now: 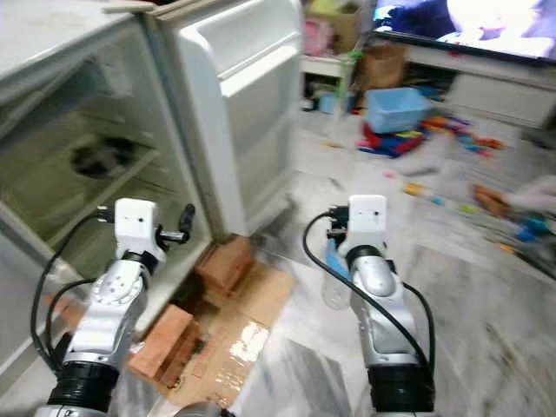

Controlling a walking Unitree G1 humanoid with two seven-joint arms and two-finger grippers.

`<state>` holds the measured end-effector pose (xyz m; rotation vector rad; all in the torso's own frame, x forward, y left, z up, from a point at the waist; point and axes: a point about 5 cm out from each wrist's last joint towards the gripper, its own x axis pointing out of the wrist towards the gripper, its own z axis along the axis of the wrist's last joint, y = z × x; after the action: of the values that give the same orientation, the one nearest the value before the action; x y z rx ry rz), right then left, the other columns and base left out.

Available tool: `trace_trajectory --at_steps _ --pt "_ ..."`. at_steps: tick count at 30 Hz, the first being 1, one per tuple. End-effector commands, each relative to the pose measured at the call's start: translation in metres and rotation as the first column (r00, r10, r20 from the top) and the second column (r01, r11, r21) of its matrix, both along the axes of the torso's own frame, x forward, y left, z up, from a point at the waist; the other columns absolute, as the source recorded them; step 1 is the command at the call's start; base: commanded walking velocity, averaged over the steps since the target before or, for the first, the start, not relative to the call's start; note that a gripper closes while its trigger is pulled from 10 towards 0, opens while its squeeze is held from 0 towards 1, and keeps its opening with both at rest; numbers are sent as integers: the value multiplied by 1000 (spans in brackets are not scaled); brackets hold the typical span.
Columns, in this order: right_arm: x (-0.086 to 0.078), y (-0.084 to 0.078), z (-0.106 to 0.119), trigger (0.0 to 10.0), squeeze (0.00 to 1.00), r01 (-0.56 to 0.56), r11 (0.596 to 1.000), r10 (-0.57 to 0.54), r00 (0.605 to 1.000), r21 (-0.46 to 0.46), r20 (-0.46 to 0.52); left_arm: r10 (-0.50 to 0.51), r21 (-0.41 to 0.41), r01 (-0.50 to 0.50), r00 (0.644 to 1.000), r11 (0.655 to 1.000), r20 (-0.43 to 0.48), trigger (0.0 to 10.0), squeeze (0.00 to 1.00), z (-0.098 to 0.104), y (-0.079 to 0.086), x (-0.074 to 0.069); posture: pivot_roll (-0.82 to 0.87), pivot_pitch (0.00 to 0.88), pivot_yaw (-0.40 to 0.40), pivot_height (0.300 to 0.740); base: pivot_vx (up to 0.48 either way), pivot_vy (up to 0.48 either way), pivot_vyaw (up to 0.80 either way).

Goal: Restocking fridge

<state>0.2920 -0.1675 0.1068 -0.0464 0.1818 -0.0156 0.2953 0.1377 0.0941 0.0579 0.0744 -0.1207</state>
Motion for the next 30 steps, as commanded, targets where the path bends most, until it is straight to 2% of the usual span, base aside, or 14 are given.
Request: trace_trajectory --at_steps 1,7,18,21,24,30 --pt "0 -7 3 10000 0 17 1000 -17 1000 -8 20 -3 11 3 1000 1000 -1 10000 0 0 -3 1 -47 0 24 740 394 -270 800" --pt "1 -6 4 10000 0 16 1000 -17 999 11 28 14 29 -14 1000 999 -8 10000 0 -1 -3 2 -48 0 24 740 361 -309 229" --pt "0 -6 3 10000 0 8 1000 -9 1000 10 30 32 26 -32 999 999 -20 10000 0 -3 -5 2 -49 0 22 740 0 -445 0" --pt "0 -1 6 10000 0 -26 996 22 999 84 42 40 30 -39 999 999 -17 10000 0 -3 -5 2 -49 0 22 740 0 -450 0" --pt "0 3 8 10000 0 -71 995 67 996 68 60 50 34 -50 999 998 -14 10000 0 -3 -4 2 -52 0 22 740 0 -454 0" --pt "-1 14 11 10000 0 -149 985 142 987 93 77 99 70 -98 995 993 -11 10000 0 -4 1 1 -48 0 19 740 0 -454 0"
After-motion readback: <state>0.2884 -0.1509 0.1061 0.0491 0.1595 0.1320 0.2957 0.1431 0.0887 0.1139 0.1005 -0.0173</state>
